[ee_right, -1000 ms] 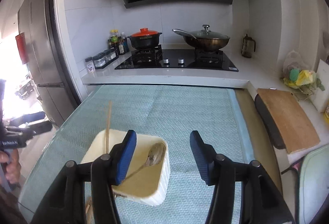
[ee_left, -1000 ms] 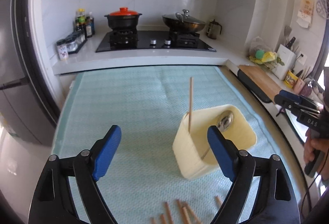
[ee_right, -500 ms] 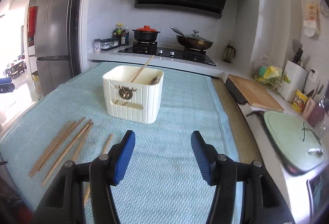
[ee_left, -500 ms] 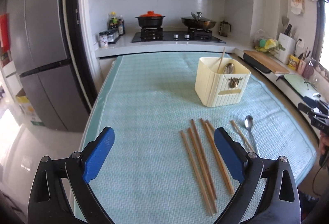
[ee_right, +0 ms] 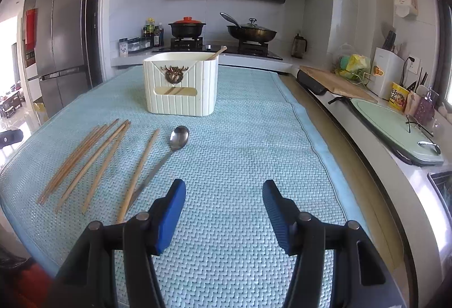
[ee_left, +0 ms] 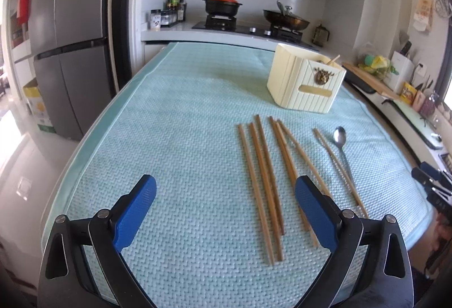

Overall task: Organize utensils
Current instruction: 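Move both grippers back toward the remaining utensils on the towel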

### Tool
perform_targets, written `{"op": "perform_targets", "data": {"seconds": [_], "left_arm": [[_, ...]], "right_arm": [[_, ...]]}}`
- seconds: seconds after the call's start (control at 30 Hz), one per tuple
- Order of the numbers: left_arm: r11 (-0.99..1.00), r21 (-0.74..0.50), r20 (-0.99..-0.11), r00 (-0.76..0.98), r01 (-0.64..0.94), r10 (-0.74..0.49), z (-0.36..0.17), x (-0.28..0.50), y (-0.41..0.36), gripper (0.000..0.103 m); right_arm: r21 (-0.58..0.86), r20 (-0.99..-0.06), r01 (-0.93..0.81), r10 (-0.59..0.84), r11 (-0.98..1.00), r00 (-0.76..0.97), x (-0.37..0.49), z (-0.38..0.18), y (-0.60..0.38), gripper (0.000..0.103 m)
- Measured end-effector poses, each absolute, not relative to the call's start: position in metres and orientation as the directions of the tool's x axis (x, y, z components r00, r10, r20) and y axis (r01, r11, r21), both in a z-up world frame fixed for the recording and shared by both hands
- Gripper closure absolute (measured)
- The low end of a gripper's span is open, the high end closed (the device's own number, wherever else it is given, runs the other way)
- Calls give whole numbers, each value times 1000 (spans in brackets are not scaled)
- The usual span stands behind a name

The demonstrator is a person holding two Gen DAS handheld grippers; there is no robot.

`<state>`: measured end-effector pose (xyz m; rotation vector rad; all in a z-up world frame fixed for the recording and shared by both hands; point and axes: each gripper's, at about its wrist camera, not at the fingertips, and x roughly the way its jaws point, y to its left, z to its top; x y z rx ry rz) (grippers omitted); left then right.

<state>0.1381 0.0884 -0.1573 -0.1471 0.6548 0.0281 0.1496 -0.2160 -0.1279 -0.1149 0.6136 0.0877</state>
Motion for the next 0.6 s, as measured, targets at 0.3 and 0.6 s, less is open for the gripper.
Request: {"op": "perform_targets", "data": {"seconds": [0.3, 0.6], "left_arm": [[982, -156, -654, 756, -105, -24, -186, 137, 100, 4], [988, -128, -653, 757, -87, -18, -190, 139, 91, 4]], "right_arm": [[-60, -612, -136, 71, 989, 788, 145, -139, -204, 45], [-64, -639, -156, 80, 986, 765, 152, -150, -193, 45]]}}
